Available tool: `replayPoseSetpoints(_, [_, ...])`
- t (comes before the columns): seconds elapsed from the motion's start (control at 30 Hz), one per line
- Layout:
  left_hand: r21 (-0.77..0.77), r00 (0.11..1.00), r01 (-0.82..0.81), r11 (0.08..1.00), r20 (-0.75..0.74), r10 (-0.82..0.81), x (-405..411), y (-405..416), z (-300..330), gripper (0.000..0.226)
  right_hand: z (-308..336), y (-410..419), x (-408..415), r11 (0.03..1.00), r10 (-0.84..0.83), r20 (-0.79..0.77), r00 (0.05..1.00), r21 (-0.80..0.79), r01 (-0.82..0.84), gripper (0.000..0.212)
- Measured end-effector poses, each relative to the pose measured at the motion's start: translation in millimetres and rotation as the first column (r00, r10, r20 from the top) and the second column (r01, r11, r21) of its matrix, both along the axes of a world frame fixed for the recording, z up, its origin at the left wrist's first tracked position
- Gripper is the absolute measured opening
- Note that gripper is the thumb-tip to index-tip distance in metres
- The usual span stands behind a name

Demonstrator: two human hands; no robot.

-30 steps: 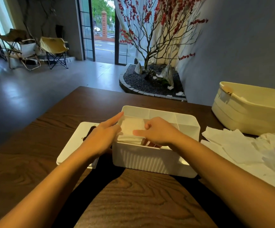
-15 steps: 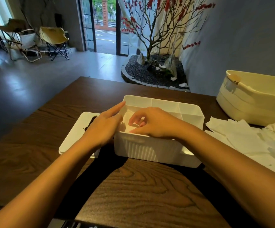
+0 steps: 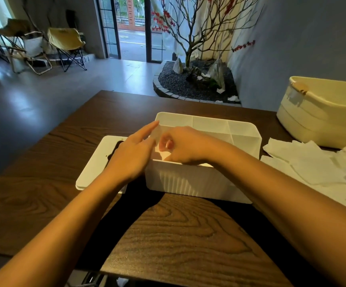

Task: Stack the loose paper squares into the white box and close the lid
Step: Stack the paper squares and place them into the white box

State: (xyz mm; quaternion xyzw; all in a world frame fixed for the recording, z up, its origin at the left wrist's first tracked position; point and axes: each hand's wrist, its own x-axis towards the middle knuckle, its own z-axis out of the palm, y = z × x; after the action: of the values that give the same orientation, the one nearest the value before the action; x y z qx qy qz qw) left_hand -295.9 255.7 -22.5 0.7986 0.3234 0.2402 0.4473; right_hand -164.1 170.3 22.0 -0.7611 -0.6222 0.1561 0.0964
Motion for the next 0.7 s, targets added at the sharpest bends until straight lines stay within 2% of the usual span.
replayPoseSetpoints(0.27, [0.057,0.999,-0.027,0.998,-0.034,0.029,0,-1,0,0.045,2,-5,-3,1.0,-0.02,-0.026,0.999,0.013,0.02,0.031])
replayPoseSetpoints(0.37, [0.1,0.994,-0.051,0.994,-0.09,0.06,1,-9,3,0.042,7,-13,-4,0.996,-0.059,0.025,0.998,0.067,0.058,0.034])
replayPoseSetpoints(0.47, [0.267,0.981,-0.092,0.959,-0.141,0.134,1,-19,10,0.045,14,-22,-2,0.974,-0.147,0.064,0.987,0.182,0.133,0.024])
replayPoseSetpoints(0.57, [0.51,0.965,-0.163,0.845,-0.097,0.245,1,-28,24,0.038,23,-38,8,0.932,-0.242,0.048,0.969,0.289,0.219,0.014])
replayPoseSetpoints(0.7, [0.631,0.98,-0.136,0.764,-0.024,0.195,15,-57,46,0.027,32,-73,31,0.885,-0.344,-0.018,0.939,0.327,0.33,0.012])
